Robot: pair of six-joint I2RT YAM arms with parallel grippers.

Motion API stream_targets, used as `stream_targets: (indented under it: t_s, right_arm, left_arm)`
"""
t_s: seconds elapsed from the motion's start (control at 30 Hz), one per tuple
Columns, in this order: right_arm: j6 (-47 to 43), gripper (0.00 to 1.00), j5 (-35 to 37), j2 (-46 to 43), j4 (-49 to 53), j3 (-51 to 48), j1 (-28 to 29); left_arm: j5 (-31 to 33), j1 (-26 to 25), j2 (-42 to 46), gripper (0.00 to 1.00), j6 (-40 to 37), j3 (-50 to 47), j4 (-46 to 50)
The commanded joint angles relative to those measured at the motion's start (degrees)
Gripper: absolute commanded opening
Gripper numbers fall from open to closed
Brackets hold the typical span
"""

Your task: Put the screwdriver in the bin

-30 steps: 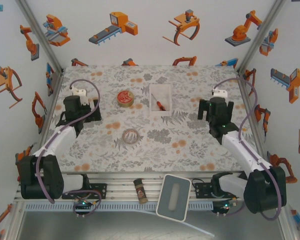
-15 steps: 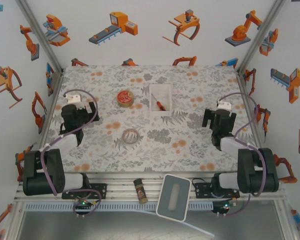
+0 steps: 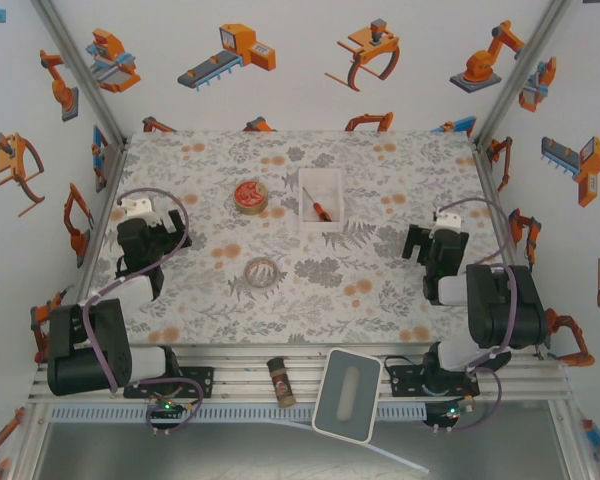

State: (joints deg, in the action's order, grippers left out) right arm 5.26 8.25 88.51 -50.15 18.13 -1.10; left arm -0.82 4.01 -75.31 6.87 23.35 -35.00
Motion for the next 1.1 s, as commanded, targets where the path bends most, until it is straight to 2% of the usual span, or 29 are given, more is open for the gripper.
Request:
stream_targets:
  t_s: [0.0, 0.1, 0.13, 0.27, 0.37, 0.43, 0.53, 0.57, 0.83, 1.07]
  right_arm:
    - [-0.8, 1.0, -2.2, 0.0, -6.7, 0.4, -0.3]
    - [-2.1, 0.99, -5.2, 0.0, -3.6, 2.1, -0.3]
    - [-2.1, 0.99, -5.3, 0.0, -2.7, 2.5, -0.3]
    - [-1.4, 0.99, -3.4, 0.0, -2.3, 2.8, -0.3]
    - [0.3, 0.99, 0.8, -0.1, -1.8, 3.0, -0.3]
    - [0.3, 0.99, 1.0, -0.1, -1.7, 3.0, -0.3]
    - [0.3, 0.99, 1.0, -0.1, -1.7, 3.0, -0.3]
    - [0.3, 0.99, 0.9, -0.1, -1.7, 3.0, -0.3]
    - [-1.4, 0.99, -3.8, 0.0, -0.9, 3.7, -0.3]
    - [-1.4, 0.99, -3.7, 0.0, -0.8, 3.6, -0.3]
  left_arm:
    - [0.1, 0.4, -3.4, 0.97, 0.9, -0.3, -5.4]
    - [-0.6, 0.4, -7.8, 0.97, 0.6, -0.2, -9.2]
    - [-1.3, 0.1, -7.6, 0.97, 0.0, 0.5, -6.9]
    - [-1.7, -1.2, -8.2, 0.97, -1.8, -0.5, -9.7]
    - [-1.8, -1.7, -14.5, 0.97, -2.1, -4.8, -24.9]
    - [-2.2, -2.0, -12.1, 0.97, -2.9, -2.9, -16.5]
    - [-2.3, -2.5, -13.4, 0.97, -3.3, -1.2, -15.9]
    - [-2.4, -2.7, -12.8, 0.97, -4.0, -0.2, -13.0]
    - [-0.9, -3.6, -13.0, 0.97, -4.5, 0.0, -12.7]
    - [-0.8, -3.7, -12.9, 0.97, -4.5, 0.0, -12.7]
